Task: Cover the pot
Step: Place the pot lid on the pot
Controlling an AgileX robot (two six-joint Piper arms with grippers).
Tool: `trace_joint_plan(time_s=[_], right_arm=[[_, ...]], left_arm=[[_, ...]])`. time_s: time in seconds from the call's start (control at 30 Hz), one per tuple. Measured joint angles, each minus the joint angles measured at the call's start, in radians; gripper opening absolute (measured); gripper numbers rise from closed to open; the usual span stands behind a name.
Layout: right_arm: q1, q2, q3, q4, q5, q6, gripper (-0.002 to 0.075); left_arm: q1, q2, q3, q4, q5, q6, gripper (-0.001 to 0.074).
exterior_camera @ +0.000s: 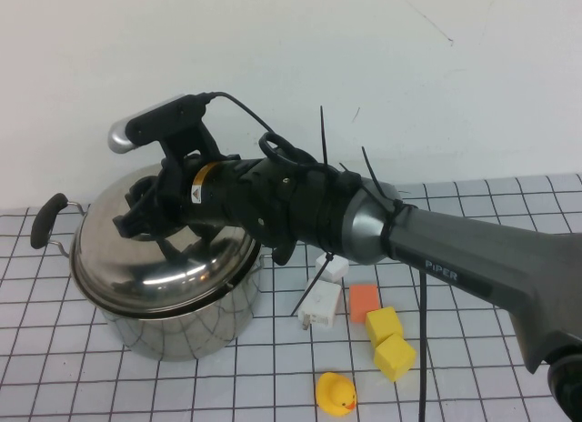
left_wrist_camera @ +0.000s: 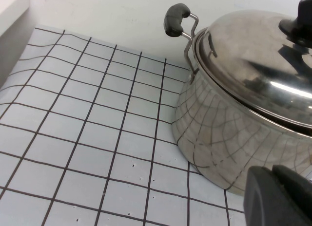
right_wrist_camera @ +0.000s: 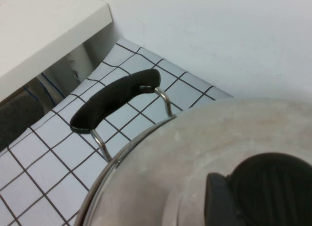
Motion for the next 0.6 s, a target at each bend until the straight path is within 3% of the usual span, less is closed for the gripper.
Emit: trace_joint_plan(time_s=[0.33,0.5,0.6], right_arm=[[0.0,0.0,0.0,0.002,0.007,-0.006,0.047],[0.0,-0.016,0.0,0.004,0.023,-0.006,0.0472],[0.0,-0.059,0.003,-0.01,0.061,-0.01,0.0421]], left_arm=[[0.0,0.0,0.0,0.0,0.0,0.0,-0.0003],[0.0,0.0,0.0,0.0,0.0,0.003,-0.0003],[0.0,0.0,0.0,0.0,0.0,0.003,-0.0003]])
